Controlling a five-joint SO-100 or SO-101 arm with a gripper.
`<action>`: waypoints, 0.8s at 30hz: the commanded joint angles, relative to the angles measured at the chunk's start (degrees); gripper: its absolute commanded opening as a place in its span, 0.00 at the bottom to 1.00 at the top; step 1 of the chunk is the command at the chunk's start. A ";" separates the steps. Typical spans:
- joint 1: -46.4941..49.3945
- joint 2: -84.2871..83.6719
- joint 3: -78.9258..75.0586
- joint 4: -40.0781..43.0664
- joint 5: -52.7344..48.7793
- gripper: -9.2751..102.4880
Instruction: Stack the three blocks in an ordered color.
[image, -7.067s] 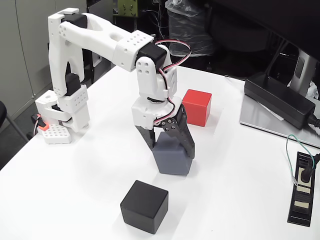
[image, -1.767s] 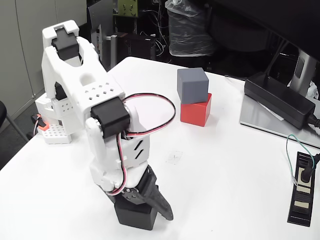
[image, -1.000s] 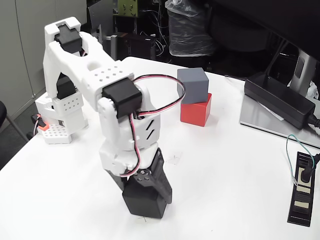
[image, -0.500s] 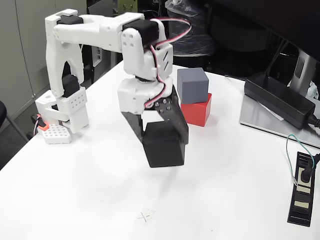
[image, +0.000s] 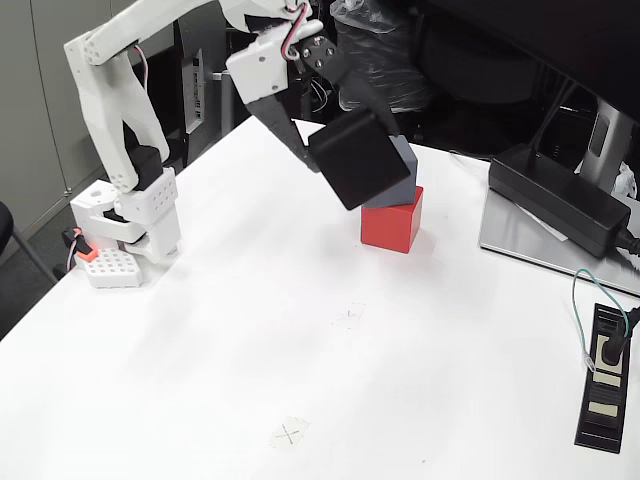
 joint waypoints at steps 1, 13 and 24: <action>-3.87 5.27 -1.93 0.26 0.88 0.07; -24.79 8.26 -1.93 0.26 16.79 0.07; -31.82 -5.10 -4.31 0.26 27.25 0.08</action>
